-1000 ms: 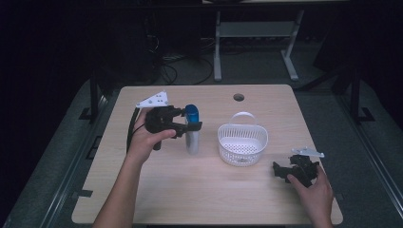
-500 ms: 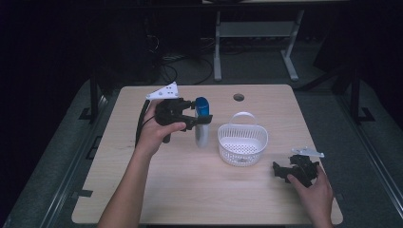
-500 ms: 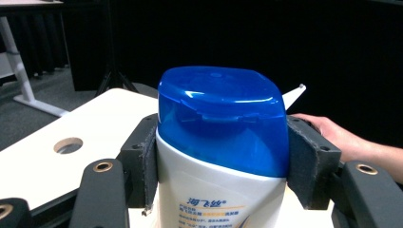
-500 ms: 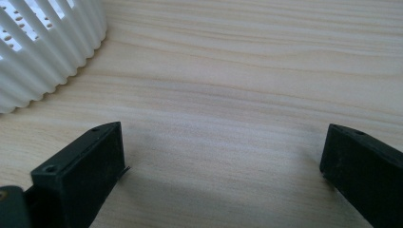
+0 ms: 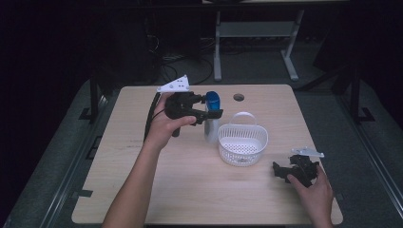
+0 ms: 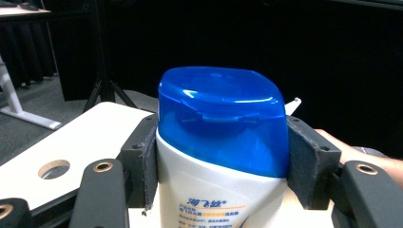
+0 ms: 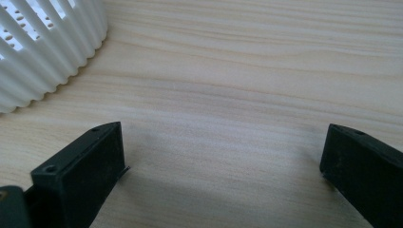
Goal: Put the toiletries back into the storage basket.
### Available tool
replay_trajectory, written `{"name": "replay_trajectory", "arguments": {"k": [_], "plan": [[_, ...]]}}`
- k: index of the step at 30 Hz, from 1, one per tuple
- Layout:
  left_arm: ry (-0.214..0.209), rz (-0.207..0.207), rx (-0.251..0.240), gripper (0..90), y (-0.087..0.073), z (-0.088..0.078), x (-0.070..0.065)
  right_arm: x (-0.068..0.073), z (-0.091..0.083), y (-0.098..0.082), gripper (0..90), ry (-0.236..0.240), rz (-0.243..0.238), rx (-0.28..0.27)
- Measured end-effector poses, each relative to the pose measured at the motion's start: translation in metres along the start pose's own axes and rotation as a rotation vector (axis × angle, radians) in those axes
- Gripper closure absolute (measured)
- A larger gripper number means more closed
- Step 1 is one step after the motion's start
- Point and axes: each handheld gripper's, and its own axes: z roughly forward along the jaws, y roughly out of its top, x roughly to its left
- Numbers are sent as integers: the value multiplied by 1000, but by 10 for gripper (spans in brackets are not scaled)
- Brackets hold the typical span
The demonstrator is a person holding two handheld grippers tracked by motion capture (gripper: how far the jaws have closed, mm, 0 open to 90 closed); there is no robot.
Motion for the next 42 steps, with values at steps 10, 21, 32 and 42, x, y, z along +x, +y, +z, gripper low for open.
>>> {"name": "replay_trajectory", "arguments": {"k": [10,21,32,42], "plan": [[-13,13,1,373,7,20,1,0,0,0,4,1,-1,0],[-38,17,-3,373,7,42,2,0,0,0,4,2,-1,0],[-48,22,-2,373,0,51,5,0,0,0,5,4,-3,1],[-47,23,-2,373,-14,55,10,0,0,0,5,4,-3,0]]}}
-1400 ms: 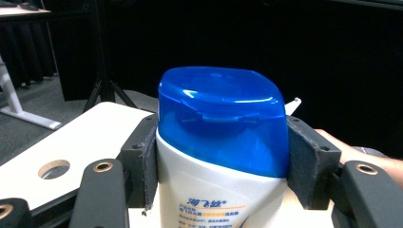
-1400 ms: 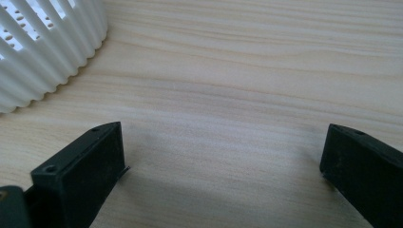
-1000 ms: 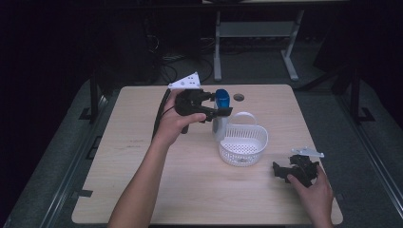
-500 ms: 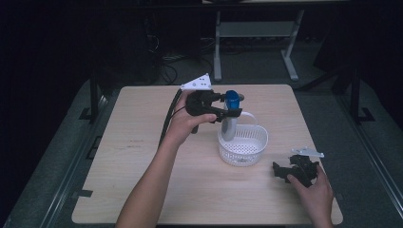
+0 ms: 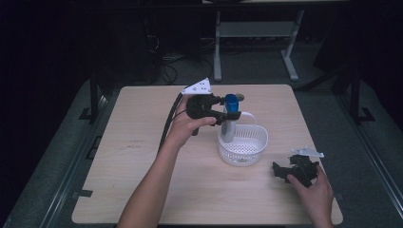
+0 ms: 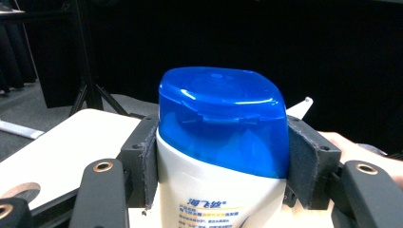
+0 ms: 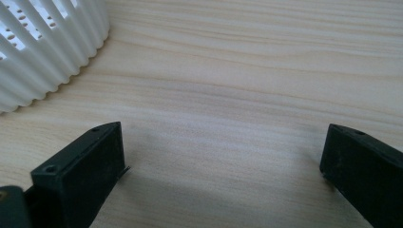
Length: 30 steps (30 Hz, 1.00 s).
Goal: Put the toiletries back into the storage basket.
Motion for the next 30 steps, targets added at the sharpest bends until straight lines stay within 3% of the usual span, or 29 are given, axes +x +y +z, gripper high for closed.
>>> {"name": "replay_trajectory", "arguments": {"k": [30], "plan": [[-8,-29,48,373,-46,17,6,0,0,0,4,0,-2,-1]]}}
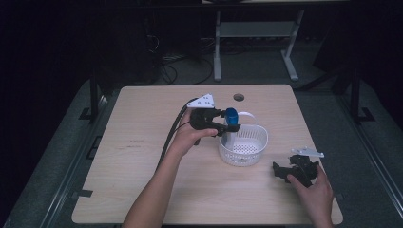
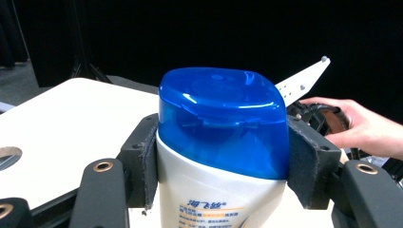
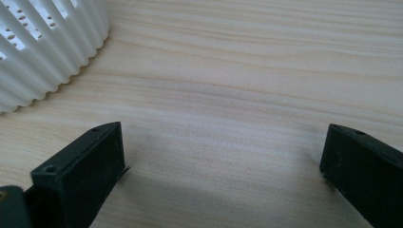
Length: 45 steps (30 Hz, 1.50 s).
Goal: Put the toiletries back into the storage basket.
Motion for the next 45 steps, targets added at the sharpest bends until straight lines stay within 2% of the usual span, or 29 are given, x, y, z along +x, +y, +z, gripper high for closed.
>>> {"name": "replay_trajectory", "arguments": {"k": [13,33,45], "plan": [[11,11,15,373,-13,6,2,0,0,0,5,0,4,0],[13,-4,40,372,-28,12,2,0,0,0,5,0,2,1],[13,26,46,368,-30,10,-2,0,0,0,4,0,2,1]]}}
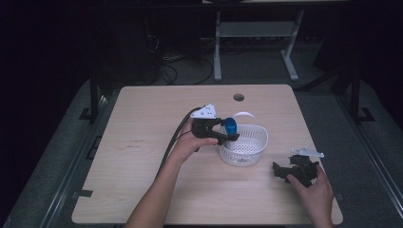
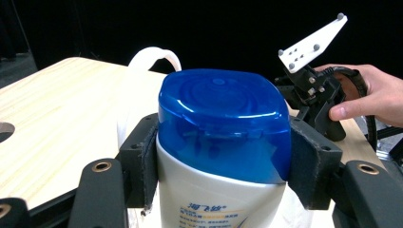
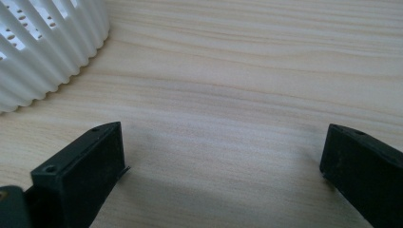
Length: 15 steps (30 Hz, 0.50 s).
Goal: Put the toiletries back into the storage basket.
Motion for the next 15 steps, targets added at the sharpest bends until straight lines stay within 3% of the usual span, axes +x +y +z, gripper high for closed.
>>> {"name": "replay_trajectory", "arguments": {"k": [7,10,15], "plan": [[-7,-9,-28,361,-3,-2,-3,0,0,0,5,0,0,0],[-20,-15,-45,307,-2,-4,-5,0,0,0,4,0,0,0],[14,-4,-26,269,1,-9,-7,0,0,0,5,0,1,0]]}}
